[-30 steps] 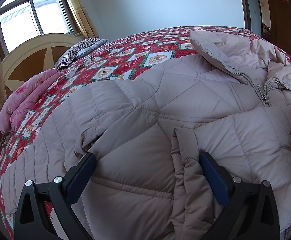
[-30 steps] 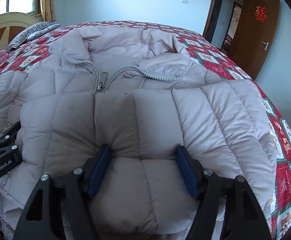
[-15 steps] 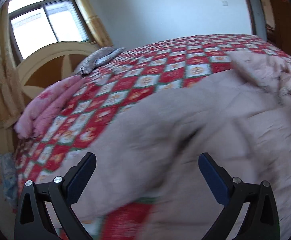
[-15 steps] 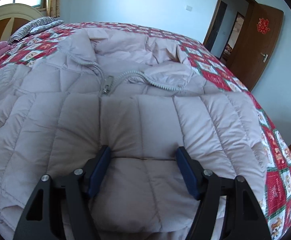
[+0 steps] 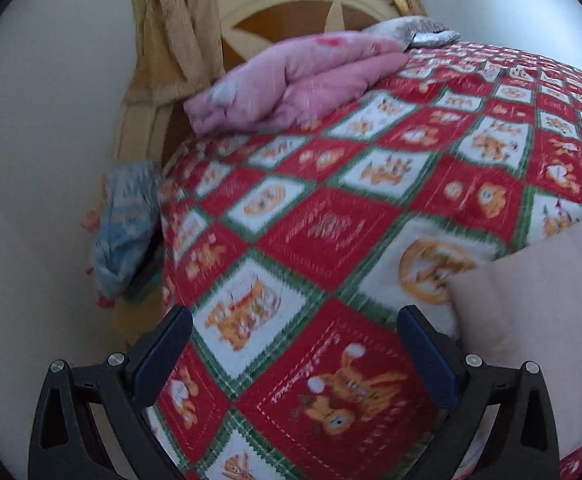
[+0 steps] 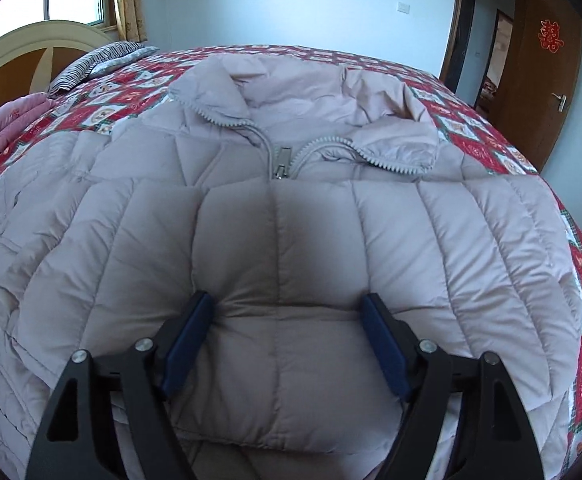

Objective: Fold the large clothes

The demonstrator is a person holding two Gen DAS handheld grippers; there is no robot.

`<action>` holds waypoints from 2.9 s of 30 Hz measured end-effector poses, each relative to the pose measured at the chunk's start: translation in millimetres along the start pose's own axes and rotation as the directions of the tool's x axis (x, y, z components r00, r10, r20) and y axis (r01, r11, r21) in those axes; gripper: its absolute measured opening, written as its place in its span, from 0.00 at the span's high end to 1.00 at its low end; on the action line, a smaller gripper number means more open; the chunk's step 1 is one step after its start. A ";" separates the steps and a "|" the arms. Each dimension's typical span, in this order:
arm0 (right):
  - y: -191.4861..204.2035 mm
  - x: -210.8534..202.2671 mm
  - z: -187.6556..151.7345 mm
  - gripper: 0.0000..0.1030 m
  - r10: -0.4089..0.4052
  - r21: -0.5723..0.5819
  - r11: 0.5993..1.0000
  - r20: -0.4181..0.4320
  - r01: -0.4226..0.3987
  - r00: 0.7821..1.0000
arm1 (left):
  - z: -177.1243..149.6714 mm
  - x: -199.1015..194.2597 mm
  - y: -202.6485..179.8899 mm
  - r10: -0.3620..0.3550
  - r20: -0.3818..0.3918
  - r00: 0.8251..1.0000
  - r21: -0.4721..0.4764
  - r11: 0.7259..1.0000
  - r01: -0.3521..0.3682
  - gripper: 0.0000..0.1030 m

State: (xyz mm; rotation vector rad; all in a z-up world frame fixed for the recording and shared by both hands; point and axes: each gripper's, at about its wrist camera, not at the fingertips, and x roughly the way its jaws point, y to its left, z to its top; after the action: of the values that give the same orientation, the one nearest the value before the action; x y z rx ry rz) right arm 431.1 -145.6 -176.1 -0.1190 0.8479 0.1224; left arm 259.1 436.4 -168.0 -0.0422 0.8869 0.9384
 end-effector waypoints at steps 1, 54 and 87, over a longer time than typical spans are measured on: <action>-0.1 0.3 -0.2 0.20 -0.003 0.001 1.000 -0.001 0.003 1.000 | -4.6 8.7 4.0 -0.054 -0.038 0.998 -0.027 0.998 0.053 0.01; -26.5 -53.7 -0.2 0.09 -0.070 -0.022 0.997 0.110 0.073 0.991 | 52.2 -163.7 -90.1 -0.411 0.248 0.878 0.136 0.912 0.388 0.94; -106.2 -62.0 -41.7 0.09 -0.124 0.112 0.988 0.114 0.111 0.986 | -6.3 -371.5 -342.6 -0.755 0.178 0.631 0.562 0.604 0.565 0.95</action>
State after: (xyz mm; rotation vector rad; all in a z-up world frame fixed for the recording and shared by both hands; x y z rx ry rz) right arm 376.1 -260.5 -150.8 -0.0620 0.7231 -0.0259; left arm 397.2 -30.8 -33.6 0.2074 0.5957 -0.0277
